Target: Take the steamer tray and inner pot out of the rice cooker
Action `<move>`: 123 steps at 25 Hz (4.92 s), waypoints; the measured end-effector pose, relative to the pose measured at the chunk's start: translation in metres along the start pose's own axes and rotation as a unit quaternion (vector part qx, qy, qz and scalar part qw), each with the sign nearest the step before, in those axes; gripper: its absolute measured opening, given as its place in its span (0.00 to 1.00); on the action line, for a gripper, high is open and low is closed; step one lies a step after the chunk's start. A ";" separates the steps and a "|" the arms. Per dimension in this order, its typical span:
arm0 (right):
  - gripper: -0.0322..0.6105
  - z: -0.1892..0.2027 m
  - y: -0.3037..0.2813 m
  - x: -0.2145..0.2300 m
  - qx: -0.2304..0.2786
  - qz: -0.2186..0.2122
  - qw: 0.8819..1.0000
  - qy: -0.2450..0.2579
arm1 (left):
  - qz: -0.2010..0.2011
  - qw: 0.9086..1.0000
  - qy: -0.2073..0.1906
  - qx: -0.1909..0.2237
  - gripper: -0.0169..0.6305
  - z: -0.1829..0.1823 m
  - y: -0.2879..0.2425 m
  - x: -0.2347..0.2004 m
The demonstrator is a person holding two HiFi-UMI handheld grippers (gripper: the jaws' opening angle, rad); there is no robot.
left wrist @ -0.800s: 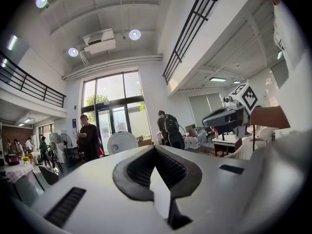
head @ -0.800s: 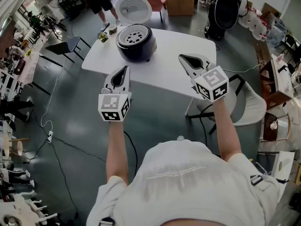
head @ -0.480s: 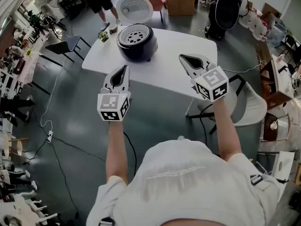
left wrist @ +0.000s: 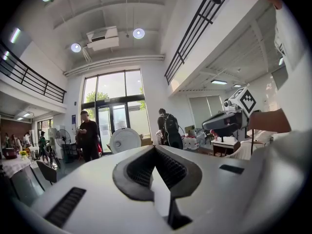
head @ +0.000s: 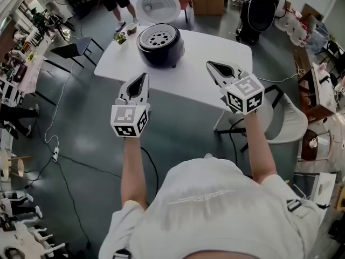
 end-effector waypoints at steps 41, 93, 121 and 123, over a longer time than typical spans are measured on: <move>0.41 0.020 -0.106 0.015 -0.006 0.018 0.999 -0.035 | 0.002 0.997 0.035 -0.062 0.27 0.068 -0.033 -0.092; 0.42 0.106 -0.315 0.185 -0.117 0.110 0.975 -0.152 | 0.149 0.952 -0.054 -0.261 0.37 0.202 -0.406 -0.238; 0.40 0.087 -0.339 0.177 -0.111 0.158 0.968 -0.161 | 0.236 0.906 -0.148 -0.319 0.42 0.237 -0.437 -0.240; 0.40 0.085 -0.341 0.179 -0.109 0.155 0.969 -0.157 | 0.243 0.906 -0.142 -0.315 0.39 0.235 -0.434 -0.239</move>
Point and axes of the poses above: the fingertips, and each gripper's own axes: y backward along the fingers, x to its right, z out of its underside, the point moved 3 cm from there along y, backward along the fingers, and after that the axes turned 1 degree about -z, right-handed, at the moved point
